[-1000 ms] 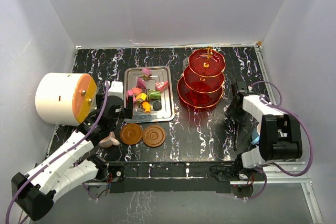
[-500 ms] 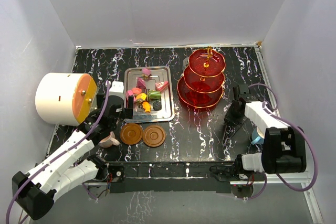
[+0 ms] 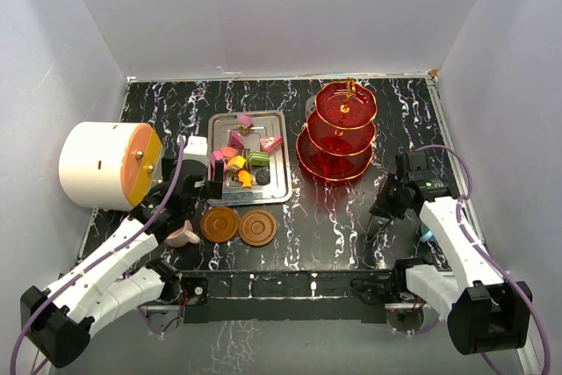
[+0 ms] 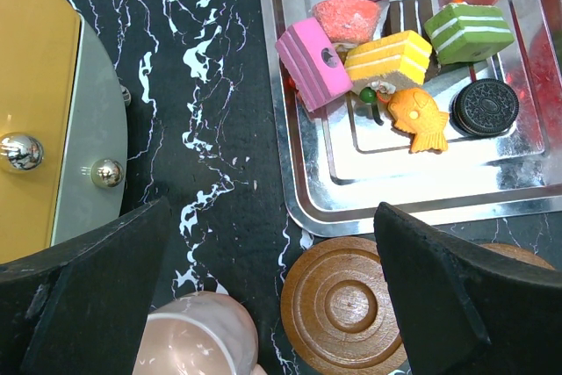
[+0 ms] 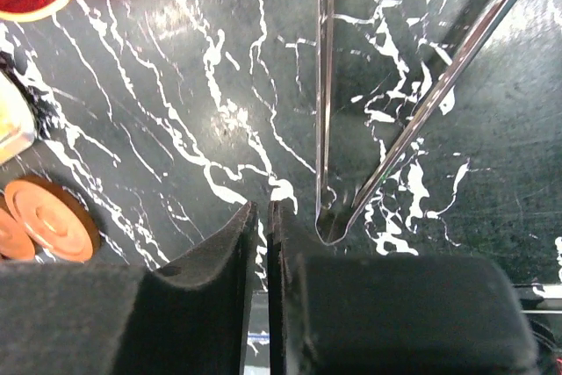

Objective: Serve the afternoon tea
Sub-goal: Pick up the clamp from the center of the board.

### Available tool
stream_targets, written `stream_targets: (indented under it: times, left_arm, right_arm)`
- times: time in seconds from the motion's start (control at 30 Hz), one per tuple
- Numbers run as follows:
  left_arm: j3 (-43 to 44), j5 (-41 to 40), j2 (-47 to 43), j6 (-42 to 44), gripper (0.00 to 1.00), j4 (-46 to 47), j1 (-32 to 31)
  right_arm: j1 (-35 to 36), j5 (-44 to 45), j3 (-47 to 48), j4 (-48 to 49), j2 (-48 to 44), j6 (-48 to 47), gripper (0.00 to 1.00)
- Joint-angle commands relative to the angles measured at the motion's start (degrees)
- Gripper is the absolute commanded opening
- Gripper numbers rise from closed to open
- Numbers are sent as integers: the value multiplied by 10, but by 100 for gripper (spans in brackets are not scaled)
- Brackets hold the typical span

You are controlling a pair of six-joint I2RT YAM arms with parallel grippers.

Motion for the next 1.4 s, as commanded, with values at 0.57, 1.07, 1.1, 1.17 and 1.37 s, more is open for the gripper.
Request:
stream_targets:
  times: [0.57, 1.07, 1.1, 1.17, 1.37]
  left_arm:
    - [6, -6, -3, 3, 99, -2, 1]
    - [5, -5, -3, 3, 99, -2, 1]
    - [5, -4, -1, 3, 99, -1, 1]
    - [6, -1, 0, 3, 99, 0, 1]
    - [8, 2, -2, 3, 99, -2, 1]
  right_arm:
    - [33, 109, 4, 161, 177, 61, 44]
    - [128, 142, -41, 152, 176, 72, 21]
    - [128, 146, -39, 143, 169, 71, 27]
    - [128, 146, -27, 124, 155, 68, 41]
    - [128, 167, 82, 27, 136, 61, 74]
